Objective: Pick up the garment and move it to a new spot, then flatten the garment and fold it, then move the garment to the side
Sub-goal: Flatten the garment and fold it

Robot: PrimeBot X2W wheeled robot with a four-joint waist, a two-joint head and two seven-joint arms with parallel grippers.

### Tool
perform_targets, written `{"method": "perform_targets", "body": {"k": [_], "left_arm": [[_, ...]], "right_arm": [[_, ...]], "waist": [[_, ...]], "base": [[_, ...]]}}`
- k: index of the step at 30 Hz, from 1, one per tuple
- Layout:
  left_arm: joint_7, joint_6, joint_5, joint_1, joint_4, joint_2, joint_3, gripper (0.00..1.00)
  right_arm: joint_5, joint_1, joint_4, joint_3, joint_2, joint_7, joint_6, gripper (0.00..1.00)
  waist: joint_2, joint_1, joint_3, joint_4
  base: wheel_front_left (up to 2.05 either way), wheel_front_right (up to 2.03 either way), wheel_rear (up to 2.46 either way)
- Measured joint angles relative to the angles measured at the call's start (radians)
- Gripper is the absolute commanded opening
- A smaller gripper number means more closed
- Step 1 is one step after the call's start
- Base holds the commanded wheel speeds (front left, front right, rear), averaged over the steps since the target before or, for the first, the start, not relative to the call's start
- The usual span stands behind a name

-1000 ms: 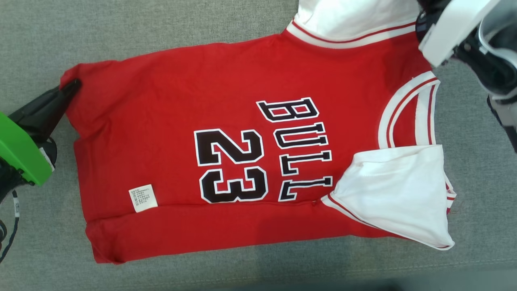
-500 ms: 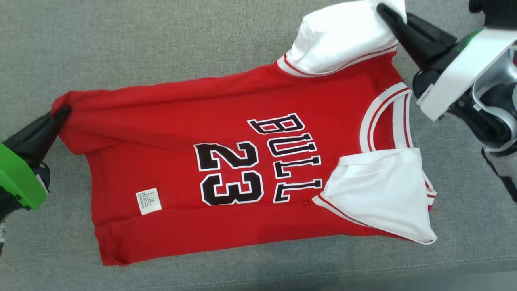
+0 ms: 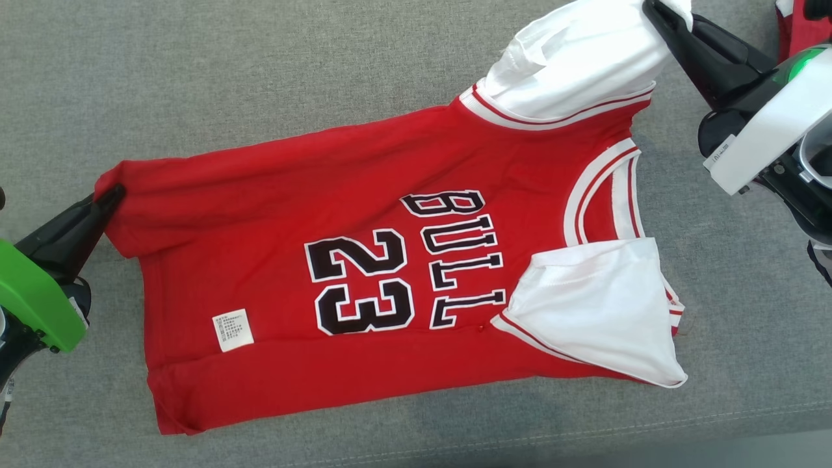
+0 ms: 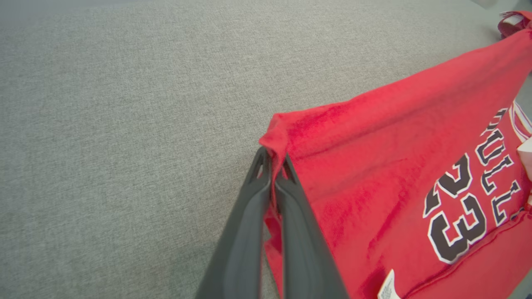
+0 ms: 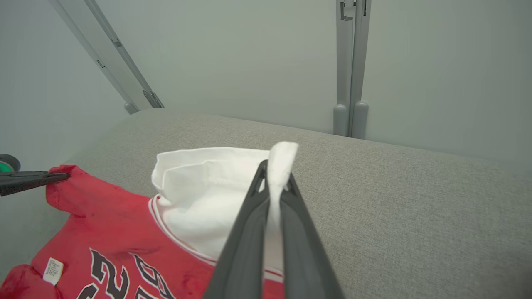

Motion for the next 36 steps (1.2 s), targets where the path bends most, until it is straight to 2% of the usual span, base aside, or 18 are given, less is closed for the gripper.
{"method": "perform_targets", "body": {"k": [9, 22, 27, 36], "left_arm": [[-0.028, 0.000, 0.004, -0.018, 0.007, 0.006, -0.010, 0.00], [-0.070, 0.000, 0.009, -0.012, 0.039, 0.006, -0.043, 0.00], [-0.118, 0.000, 0.008, 0.023, 0.048, 0.006, -0.041, 0.00], [-0.210, 0.000, 0.009, 0.108, 0.076, -0.034, -0.047, 0.00]], "right_arm": [[0.000, 0.005, -0.025, 0.000, -0.008, 0.010, -0.012, 0.00], [-0.001, 0.086, -0.057, 0.026, -0.017, 0.015, -0.013, 0.00], [-0.001, 0.133, -0.084, 0.038, -0.017, 0.012, -0.016, 0.00], [0.001, 0.239, -0.149, 0.012, -0.023, -0.019, -0.069, 0.00]], "waist": [[0.0000, 0.0000, 0.008, 0.000], [0.0000, 0.0000, -0.025, 0.000], [0.0000, 0.0000, -0.042, -0.008], [0.0000, 0.0001, -0.057, -0.016]], "base": [[0.00, 0.00, 0.00], [0.00, 0.00, 0.00], [0.00, 0.00, 0.00], [0.00, 0.00, 0.00]]}}
